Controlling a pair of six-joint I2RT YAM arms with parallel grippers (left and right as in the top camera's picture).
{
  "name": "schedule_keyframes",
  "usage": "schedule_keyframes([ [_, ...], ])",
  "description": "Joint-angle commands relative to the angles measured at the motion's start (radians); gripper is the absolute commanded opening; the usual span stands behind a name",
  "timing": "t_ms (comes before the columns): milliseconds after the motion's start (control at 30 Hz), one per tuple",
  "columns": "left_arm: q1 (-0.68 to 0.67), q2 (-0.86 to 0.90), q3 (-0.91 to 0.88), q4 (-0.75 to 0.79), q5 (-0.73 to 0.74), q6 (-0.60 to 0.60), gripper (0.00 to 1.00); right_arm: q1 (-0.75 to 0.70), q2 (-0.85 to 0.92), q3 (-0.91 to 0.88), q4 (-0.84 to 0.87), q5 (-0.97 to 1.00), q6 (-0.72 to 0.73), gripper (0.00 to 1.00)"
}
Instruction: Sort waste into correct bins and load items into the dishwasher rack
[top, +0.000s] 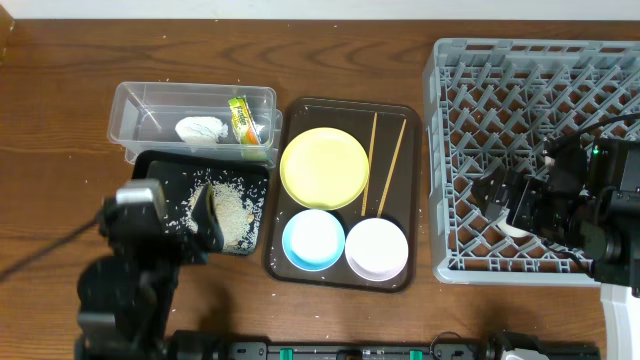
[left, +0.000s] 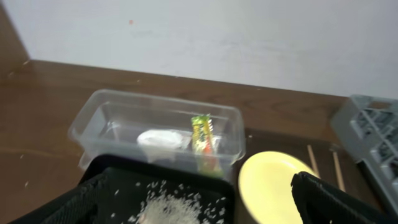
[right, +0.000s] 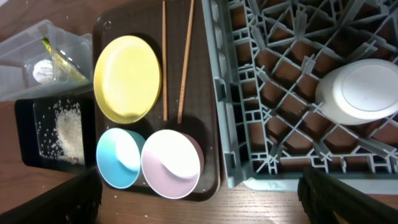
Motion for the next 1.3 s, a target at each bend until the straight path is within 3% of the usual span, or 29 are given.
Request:
schedule_keyframes([
  [0, 0.026, -0.100, -0.102, 0.015, 0.021, 0.017, 0.95, 0.002, -0.002, 0.000, -0.001, 0.000, -0.013, 0.99],
  [233, 0.026, -0.264, -0.337, 0.214, 0.037, 0.016, 0.95, 0.002, -0.002, 0.000, -0.001, 0.000, -0.013, 0.99],
  [467, 0.026, -0.385, -0.547, 0.314, 0.044, 0.013, 0.95, 0.002, -0.002, 0.000, -0.001, 0.000, -0.013, 0.99],
  [700, 0.026, -0.396, -0.723, 0.447, 0.073, 0.013, 0.95, 0.002, -0.002, 0.000, -0.001, 0.000, -0.013, 0.99],
  [1267, 0.026, -0.394, -0.766, 0.512, 0.080, 0.013, 0.96, 0.002, -0.002, 0.000, -0.001, 0.000, -0.013, 0.99],
])
